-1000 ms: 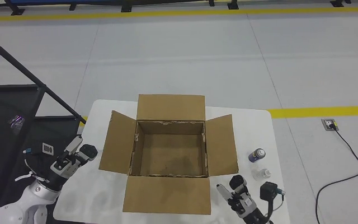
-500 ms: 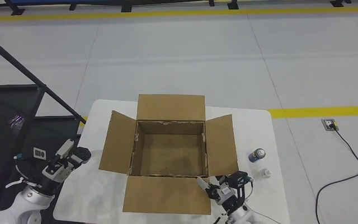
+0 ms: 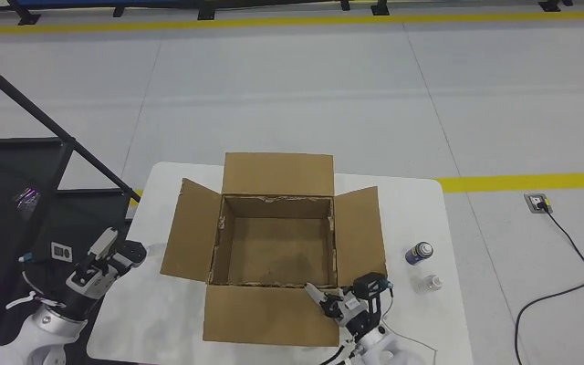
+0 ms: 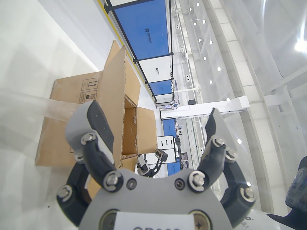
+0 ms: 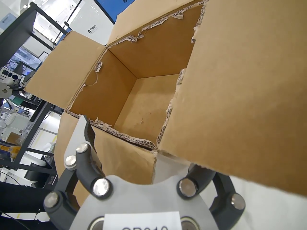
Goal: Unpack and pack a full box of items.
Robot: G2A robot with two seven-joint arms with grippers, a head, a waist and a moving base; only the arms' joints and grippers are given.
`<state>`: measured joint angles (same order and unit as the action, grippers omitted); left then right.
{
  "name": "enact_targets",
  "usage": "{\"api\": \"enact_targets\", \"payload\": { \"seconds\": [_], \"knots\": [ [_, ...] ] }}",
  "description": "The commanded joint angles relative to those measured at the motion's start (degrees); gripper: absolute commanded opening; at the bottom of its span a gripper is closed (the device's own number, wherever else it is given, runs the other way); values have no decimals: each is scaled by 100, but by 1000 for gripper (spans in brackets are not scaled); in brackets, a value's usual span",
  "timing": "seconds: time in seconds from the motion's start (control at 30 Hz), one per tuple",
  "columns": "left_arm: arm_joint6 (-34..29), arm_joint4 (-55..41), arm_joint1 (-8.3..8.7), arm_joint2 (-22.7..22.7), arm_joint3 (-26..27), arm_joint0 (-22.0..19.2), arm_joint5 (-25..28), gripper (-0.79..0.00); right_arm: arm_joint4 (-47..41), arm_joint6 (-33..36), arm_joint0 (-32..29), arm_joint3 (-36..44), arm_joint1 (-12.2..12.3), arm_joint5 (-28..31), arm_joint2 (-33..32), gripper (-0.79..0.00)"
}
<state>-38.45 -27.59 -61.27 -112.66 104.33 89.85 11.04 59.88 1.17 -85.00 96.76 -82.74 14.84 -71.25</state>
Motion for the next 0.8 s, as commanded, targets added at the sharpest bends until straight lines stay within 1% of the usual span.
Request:
{"api": "enact_targets", "payload": {
  "seconds": [0.0,0.27,0.37,0.47,0.57,0.6,0.67,0.77],
  "knots": [
    [10,-16,-3,-7,8,30,20,0,3,-18,41,-29,-2,-14,54,0],
    [32,-27,-10,-7,57,113,62,0,41,-140,87,-34,-1,-47,233,0],
    [37,-23,-12,3,83,135,66,0,91,-247,11,52,14,-84,207,0],
    [45,-5,-14,25,109,146,65,0,313,-455,-295,355,59,-214,43,0],
    [49,22,-14,52,131,135,52,0,522,-683,-792,804,123,-291,-239,0],
    [44,35,-13,67,141,126,44,0,624,-770,-966,953,145,-367,-361,0],
    [41,55,-12,98,158,103,22,0,948,-1058,-1303,1205,174,-740,-594,0],
    [41,94,-10,153,178,59,-13,0,1366,-1581,-1701,1387,180,-1538,-829,0]
  ]
}}
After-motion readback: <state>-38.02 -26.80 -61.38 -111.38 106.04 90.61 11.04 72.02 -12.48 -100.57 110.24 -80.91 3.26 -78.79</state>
